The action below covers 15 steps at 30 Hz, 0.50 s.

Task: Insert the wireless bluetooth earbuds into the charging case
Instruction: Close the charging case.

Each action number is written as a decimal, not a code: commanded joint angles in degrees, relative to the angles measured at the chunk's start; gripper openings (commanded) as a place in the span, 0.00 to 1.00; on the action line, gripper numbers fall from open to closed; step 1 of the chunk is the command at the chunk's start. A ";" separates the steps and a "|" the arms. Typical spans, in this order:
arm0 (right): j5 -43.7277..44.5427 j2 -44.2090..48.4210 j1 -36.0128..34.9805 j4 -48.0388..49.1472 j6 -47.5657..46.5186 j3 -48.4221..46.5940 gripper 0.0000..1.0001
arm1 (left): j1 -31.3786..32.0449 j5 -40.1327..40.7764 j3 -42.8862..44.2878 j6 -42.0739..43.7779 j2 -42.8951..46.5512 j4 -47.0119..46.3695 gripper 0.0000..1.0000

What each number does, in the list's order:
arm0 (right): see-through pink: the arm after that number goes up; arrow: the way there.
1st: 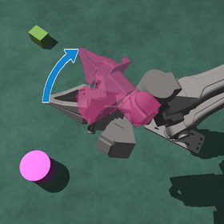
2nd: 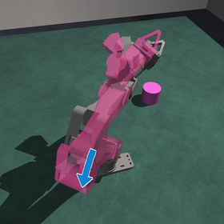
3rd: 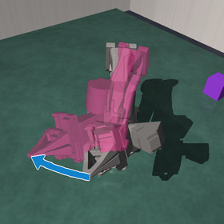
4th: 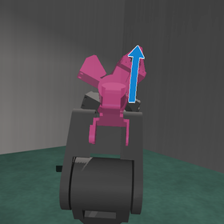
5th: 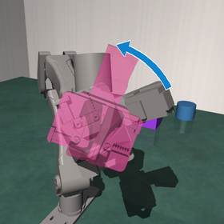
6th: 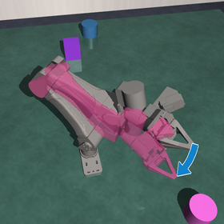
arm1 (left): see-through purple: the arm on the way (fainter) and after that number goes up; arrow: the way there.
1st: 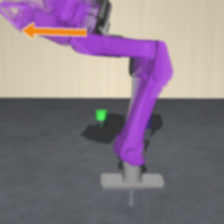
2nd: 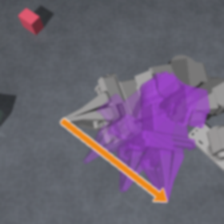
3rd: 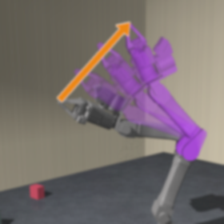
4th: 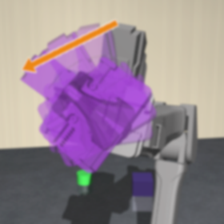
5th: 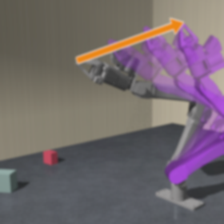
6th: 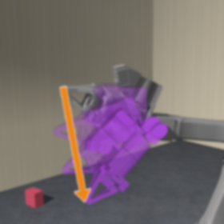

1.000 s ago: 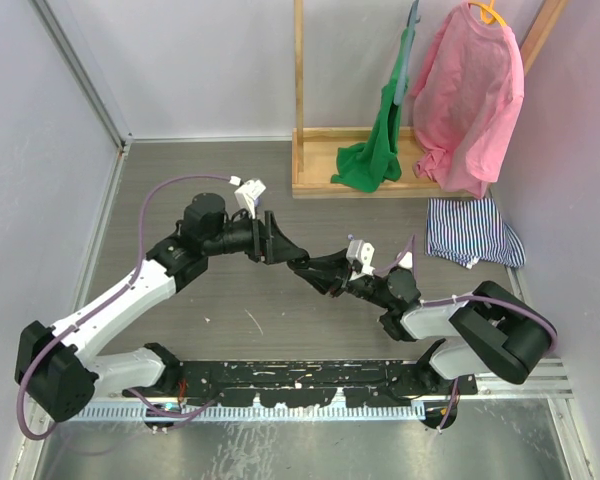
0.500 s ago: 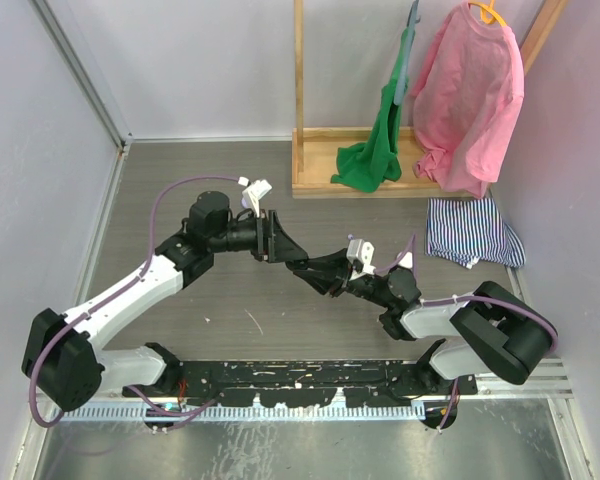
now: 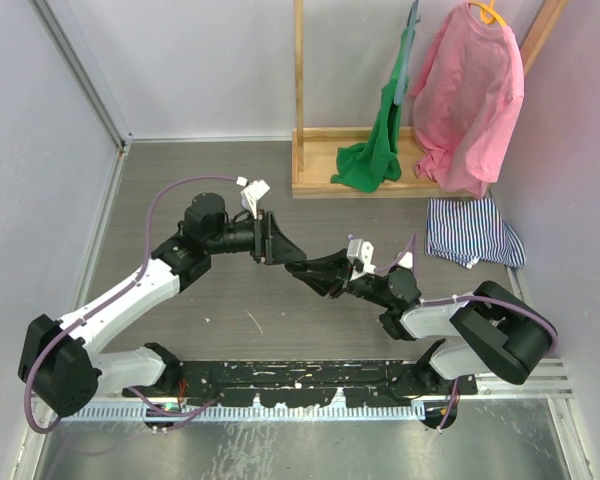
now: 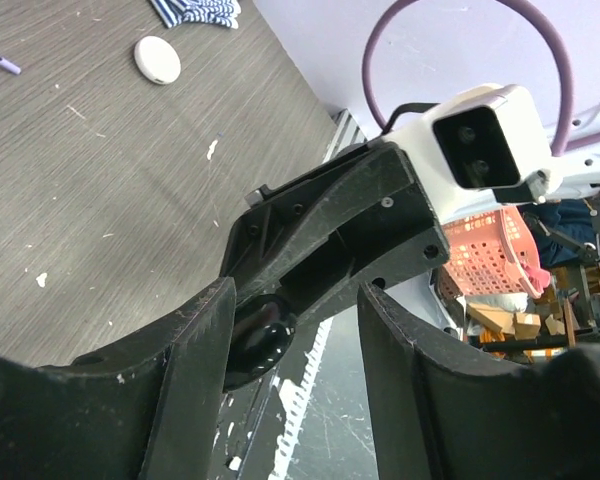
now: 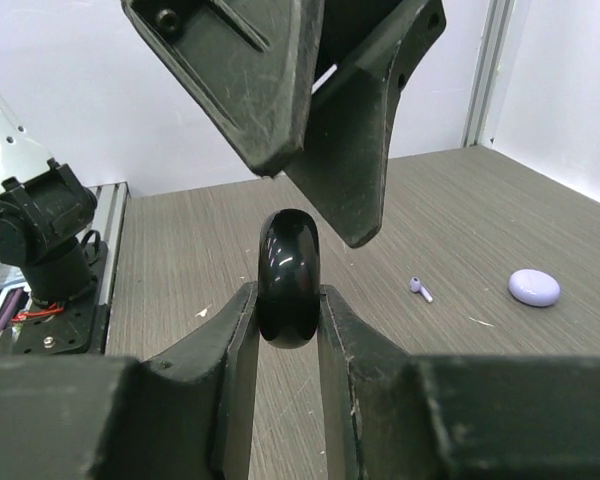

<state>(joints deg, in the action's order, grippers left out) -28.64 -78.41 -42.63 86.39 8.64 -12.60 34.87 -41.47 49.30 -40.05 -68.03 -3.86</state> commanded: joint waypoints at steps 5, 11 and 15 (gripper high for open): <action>-1.74 -0.21 -0.08 2.69 0.88 -1.22 0.06 | -0.02 -0.54 0.35 2.28 3.91 -1.55 0.54; 2.44 3.99 -0.08 -9.48 0.58 -2.28 0.06 | 0.02 11.44 2.58 9.95 7.90 13.90 0.58; 6.28 8.57 -0.05 -20.58 0.19 -2.45 0.05 | -0.02 22.30 4.75 14.27 11.22 25.20 0.62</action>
<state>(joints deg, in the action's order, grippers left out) -26.96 -74.81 -42.63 75.11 9.21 -12.71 34.87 -31.27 49.74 -32.18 -60.90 9.13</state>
